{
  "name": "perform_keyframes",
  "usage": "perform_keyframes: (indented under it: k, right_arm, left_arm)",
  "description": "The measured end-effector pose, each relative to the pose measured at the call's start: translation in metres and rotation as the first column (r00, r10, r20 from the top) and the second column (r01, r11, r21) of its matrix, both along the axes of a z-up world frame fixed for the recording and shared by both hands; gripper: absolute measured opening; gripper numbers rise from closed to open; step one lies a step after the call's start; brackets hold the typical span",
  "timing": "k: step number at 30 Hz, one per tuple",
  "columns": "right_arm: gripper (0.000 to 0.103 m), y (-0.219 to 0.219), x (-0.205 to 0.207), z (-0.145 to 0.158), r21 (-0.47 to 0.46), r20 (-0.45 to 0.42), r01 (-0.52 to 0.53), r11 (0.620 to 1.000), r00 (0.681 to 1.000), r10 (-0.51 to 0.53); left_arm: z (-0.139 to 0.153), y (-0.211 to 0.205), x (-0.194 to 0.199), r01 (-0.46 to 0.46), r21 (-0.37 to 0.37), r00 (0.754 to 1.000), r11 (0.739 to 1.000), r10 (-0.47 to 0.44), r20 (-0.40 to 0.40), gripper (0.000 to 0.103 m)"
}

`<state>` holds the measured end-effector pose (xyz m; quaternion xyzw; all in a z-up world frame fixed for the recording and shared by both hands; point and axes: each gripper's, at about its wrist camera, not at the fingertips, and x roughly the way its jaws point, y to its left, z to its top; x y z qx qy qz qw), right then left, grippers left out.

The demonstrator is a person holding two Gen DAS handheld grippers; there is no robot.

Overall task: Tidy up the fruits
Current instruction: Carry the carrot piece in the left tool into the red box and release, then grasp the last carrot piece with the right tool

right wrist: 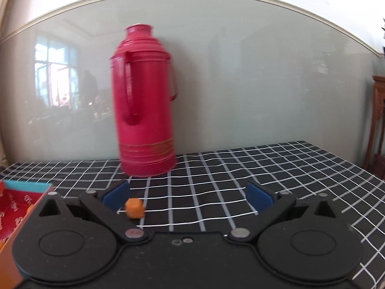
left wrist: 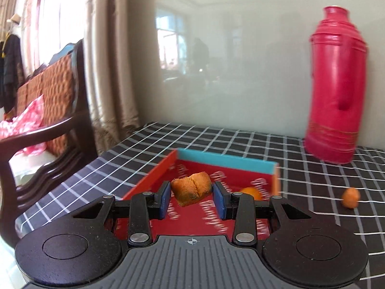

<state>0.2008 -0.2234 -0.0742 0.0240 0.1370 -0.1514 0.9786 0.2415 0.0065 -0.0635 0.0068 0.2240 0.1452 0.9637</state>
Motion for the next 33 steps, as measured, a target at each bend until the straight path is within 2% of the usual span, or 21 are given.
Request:
perform_keyframes:
  k: [6,25,26,29,33]
  right_arm:
    - [0.097,0.016,0.011,-0.003,-0.008,-0.022,-0.037,0.999,0.999,0.037]
    - [0.097,0.024,0.021,-0.008,-0.017,-0.047,-0.054,0.998,0.997,0.053]
    - [0.097,0.025,0.022,-0.009,-0.017,-0.051,-0.058,0.998,0.997,0.057]
    - [0.097,0.027,0.027,-0.012,-0.023,-0.068,-0.066,0.998,0.996,0.065]
    - [0.097,0.027,0.039,-0.017,-0.025,-0.093,-0.067,0.997,0.994,0.064]
  left_arm:
    - [-0.013,0.022,0.004,-0.037,-0.031,0.999,0.999,0.036,-0.034,0.038]
    - [-0.023,0.036,0.011,-0.073,-0.082,0.995,0.994,0.066,-0.079,0.038]
    - [-0.023,0.037,0.011,-0.070,-0.086,0.995,0.994,0.063,-0.082,0.040]
    - [-0.022,0.038,0.008,-0.080,-0.084,0.994,0.993,0.073,-0.078,0.074]
    - [-0.015,0.032,-0.002,-0.056,-0.038,0.998,0.998,0.055,-0.025,0.075]
